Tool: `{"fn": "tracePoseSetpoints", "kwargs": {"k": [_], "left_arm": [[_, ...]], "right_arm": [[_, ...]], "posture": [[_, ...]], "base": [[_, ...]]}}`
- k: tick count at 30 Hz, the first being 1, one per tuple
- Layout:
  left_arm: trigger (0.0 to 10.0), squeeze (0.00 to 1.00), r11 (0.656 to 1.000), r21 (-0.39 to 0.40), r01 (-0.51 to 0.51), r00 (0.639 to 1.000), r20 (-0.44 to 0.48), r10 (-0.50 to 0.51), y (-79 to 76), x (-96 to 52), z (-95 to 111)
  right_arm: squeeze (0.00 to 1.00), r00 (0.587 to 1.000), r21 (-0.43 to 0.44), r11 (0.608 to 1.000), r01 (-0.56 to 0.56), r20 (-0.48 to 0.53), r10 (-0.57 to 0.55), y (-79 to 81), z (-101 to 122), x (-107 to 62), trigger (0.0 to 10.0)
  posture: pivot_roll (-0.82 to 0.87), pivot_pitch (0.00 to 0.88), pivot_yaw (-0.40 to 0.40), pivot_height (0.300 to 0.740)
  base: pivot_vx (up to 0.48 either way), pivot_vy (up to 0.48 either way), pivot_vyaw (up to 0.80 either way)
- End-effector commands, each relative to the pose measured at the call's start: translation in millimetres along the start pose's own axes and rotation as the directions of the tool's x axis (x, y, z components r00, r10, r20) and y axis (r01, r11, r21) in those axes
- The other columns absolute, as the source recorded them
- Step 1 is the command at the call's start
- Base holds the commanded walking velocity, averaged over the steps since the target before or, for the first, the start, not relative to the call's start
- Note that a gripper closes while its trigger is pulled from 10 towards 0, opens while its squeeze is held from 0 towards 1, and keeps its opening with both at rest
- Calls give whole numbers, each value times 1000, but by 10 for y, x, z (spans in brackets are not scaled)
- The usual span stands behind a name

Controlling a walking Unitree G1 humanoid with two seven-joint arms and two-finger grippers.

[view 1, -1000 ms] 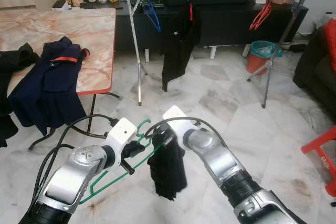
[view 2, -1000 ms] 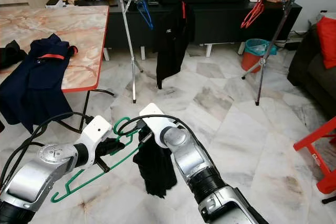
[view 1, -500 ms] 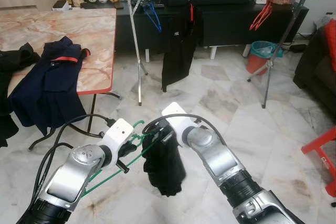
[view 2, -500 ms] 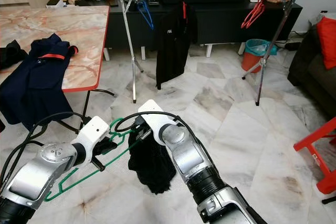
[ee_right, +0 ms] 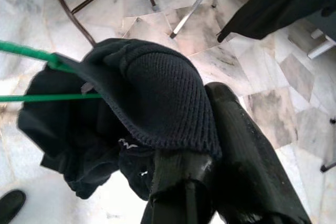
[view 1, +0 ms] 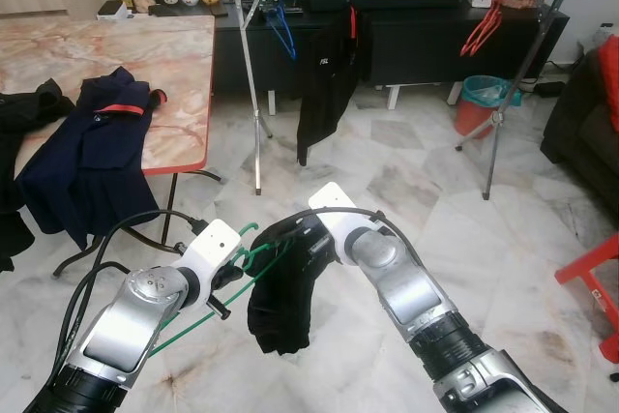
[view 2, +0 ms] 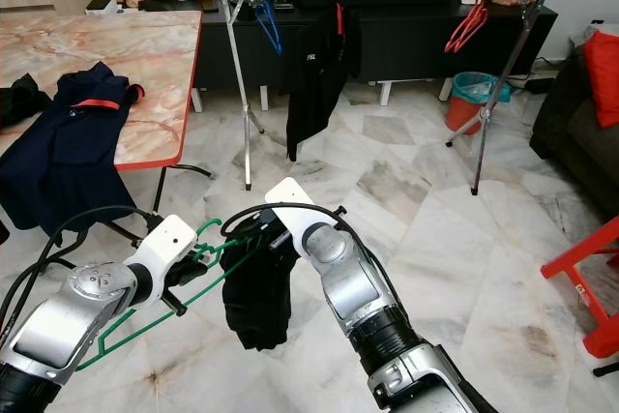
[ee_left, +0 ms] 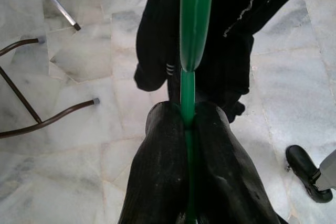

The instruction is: Hang hanger

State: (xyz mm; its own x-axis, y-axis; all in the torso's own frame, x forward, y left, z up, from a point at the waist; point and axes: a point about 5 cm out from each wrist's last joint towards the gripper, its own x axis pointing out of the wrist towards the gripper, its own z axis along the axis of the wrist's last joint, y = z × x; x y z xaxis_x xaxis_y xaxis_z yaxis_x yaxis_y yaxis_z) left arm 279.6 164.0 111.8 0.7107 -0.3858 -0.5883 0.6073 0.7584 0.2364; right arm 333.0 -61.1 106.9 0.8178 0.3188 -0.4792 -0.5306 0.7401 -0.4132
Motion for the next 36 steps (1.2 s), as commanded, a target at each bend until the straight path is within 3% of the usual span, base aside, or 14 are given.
{"fn": "tracePoseSetpoints", "kwargs": {"k": [1,4,13,22,25,27,31,36], "left_arm": [[10000,0,999,25,-32,999,16,32,60,-19,52],[10000,0,999,12,-36,999,40,35,64,-25,82],[10000,0,1000,1,4,997,77,-4,17,-25,131],[10000,0,999,10,44,996,76,-44,-37,-21,127],[10000,0,997,31,72,996,50,-73,-70,-31,86],[10000,0,997,47,66,997,32,-67,-64,-40,60],[10000,0,999,38,14,999,34,-15,-4,-33,48],[10000,0,1000,27,-6,998,56,4,29,-25,97]], "right_arm": [[0,1000,-23,1000,-12,25,13,19,55,-7,10000],[0,994,-102,989,-106,24,109,152,45,-20,10000],[0,974,-205,953,-224,-22,224,298,-18,-57,10000],[0,955,-87,954,-288,55,293,366,155,-114,10000],[0,975,-51,977,-208,61,211,264,157,-77,10000],[0,992,-72,990,-119,36,122,141,107,-48,10000],[0,999,-57,998,-23,31,25,-23,83,-39,10000],[0,1000,-66,998,-3,28,4,-25,73,-34,10000]], "posture": [[131,0,-35,740],[132,0,-35,740],[131,0,-34,740],[130,0,-34,740],[135,0,-35,740],[134,0,-35,740],[131,0,-37,740],[131,0,-36,740]], "base": [[0,0,0],[0,0,0],[0,0,0],[0,0,0],[0,0,0],[0,0,0],[0,0,0],[0,0,0]]}}
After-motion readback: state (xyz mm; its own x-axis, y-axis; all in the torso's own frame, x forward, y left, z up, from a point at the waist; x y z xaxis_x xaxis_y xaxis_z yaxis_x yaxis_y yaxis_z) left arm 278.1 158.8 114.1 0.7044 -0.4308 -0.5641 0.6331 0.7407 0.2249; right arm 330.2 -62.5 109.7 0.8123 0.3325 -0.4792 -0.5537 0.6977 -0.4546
